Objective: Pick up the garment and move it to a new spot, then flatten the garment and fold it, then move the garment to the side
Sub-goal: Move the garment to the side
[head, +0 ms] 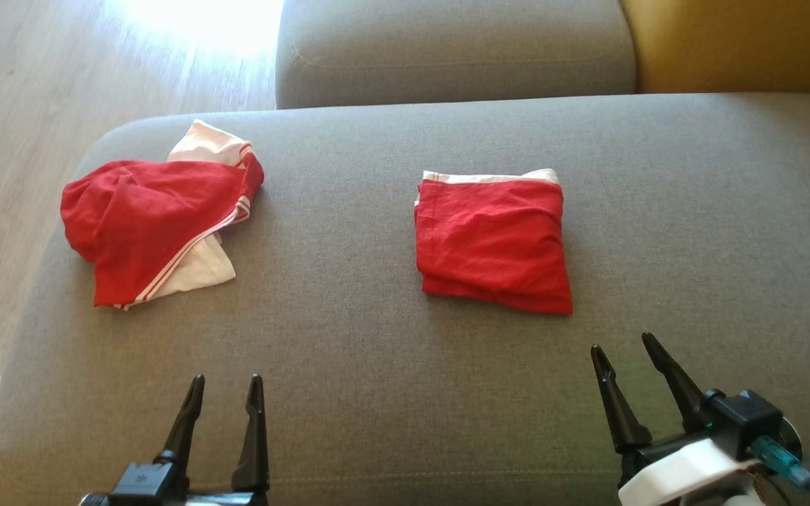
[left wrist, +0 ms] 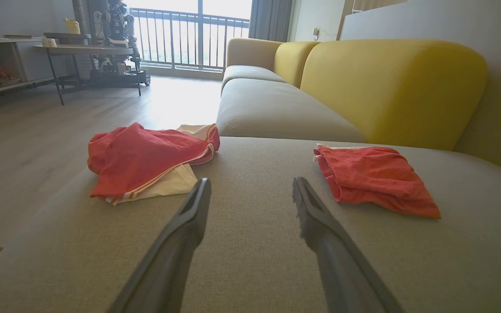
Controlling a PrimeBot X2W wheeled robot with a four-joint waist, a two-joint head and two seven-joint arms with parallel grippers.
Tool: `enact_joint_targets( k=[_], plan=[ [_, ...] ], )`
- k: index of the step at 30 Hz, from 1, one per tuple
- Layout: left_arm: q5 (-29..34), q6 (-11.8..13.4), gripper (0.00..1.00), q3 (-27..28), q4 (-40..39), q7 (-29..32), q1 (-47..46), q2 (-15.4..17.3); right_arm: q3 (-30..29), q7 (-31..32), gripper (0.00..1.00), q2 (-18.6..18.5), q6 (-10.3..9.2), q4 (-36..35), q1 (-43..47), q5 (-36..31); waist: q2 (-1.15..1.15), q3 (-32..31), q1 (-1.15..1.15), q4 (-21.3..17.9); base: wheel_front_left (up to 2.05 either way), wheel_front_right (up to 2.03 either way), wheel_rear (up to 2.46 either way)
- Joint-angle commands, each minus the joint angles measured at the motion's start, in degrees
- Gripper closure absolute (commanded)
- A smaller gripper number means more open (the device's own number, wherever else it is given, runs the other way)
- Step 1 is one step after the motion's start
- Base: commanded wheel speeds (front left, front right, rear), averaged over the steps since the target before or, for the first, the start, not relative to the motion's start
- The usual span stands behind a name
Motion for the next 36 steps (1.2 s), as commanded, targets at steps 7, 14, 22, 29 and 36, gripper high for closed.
enact_joint_targets(
  k=[7, 14, 22, 29, 36],
  plan=[
    [0.2, 0.4, 0.00, -0.4, -2.4, -0.3, -4.9, -0.2, 1.1, -0.5, 0.00, -0.2, -0.01, 3.6, -7.2, 2.5, 0.00, 2.9, 0.00, 1.9, 0.00, 0.00, 0.00],
    [-0.5, 0.8, 0.00, -3.6, -2.8, -0.3, -8.4, -0.2, -1.3, 1.8, 0.00, -0.7, -0.01, 16.8, -17.4, 9.9, 0.00, 5.7, 0.00, 4.4, 0.00, 0.00, 0.00],
    [-2.0, -0.1, 0.00, -6.8, -2.9, -0.3, -11.5, -0.2, -0.9, 13.7, 0.00, -6.1, -0.01, 26.8, -30.4, 26.3, 0.00, 9.4, 0.00, 6.3, 0.00, 0.00, 0.00],
    [-2.4, -0.2, 0.00, -8.8, -2.4, -0.3, -14.6, -0.2, 1.6, 22.8, 0.00, -11.5, -0.01, 31.9, -36.8, 38.2, 0.00, 12.5, 0.00, 7.9, 0.00, 0.00, 0.00],
    [-2.1, -0.4, 0.00, -9.0, -1.7, -0.3, -16.0, -0.2, 6.1, 25.1, 0.00, -12.8, -0.01, 34.4, -39.3, 43.5, 0.00, 13.8, 0.00, 8.1, 0.00, 0.00, 0.00]
  ],
)
